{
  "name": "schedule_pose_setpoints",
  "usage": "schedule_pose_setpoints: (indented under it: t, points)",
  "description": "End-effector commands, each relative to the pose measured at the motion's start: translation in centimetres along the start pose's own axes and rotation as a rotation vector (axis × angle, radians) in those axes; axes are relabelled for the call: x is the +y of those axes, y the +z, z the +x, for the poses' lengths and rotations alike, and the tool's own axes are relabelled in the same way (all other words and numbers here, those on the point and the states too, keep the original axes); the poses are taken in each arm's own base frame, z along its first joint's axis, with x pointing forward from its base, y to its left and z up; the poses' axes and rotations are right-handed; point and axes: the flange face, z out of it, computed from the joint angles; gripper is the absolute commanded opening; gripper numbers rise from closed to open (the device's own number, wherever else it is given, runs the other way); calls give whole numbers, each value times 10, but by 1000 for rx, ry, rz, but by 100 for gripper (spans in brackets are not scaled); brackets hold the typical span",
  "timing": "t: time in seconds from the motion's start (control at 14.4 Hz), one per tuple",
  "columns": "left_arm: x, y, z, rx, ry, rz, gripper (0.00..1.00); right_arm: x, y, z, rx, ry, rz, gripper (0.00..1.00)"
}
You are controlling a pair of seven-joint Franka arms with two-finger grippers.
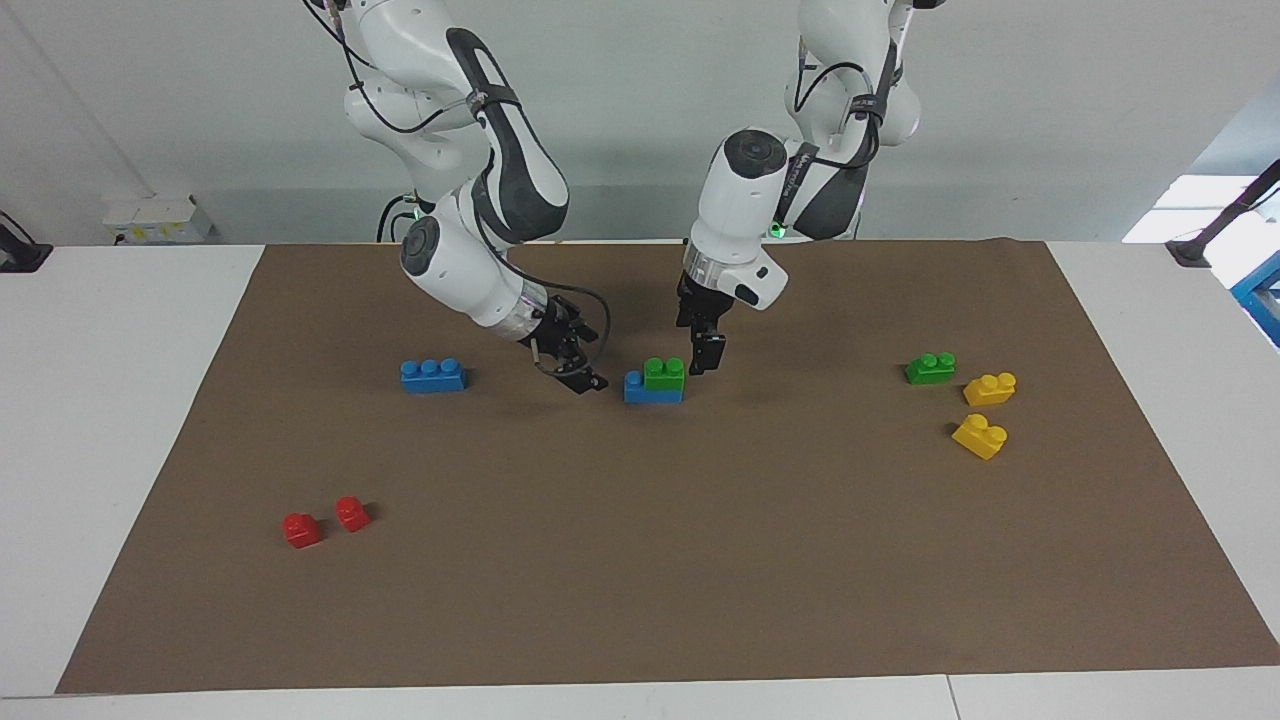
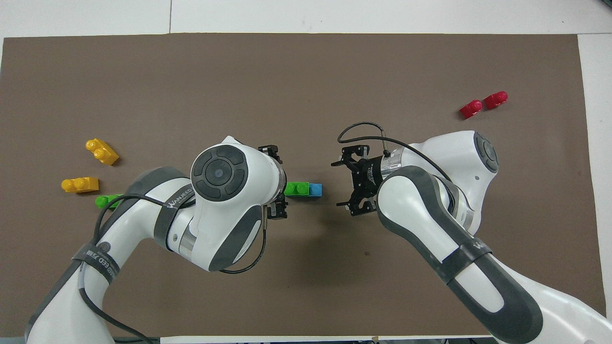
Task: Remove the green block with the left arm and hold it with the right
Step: 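Close the left gripper on the green brick while the right gripper grasps blue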
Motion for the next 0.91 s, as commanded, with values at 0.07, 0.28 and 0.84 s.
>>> schedule_pose_setpoints:
  t: [0.07, 0.28, 0.84]
  points:
    - [-5, 14, 4, -8, -24, -9, 100, 0, 18, 3, -19, 71, 21, 100]
    - [-7, 15, 4, -4, -58, -4, 100, 3, 28, -1, -7, 73, 30, 100]
    - [-13, 38, -4, 33, -77, 39, 100, 10, 55, -2, 21, 52, 22, 100]
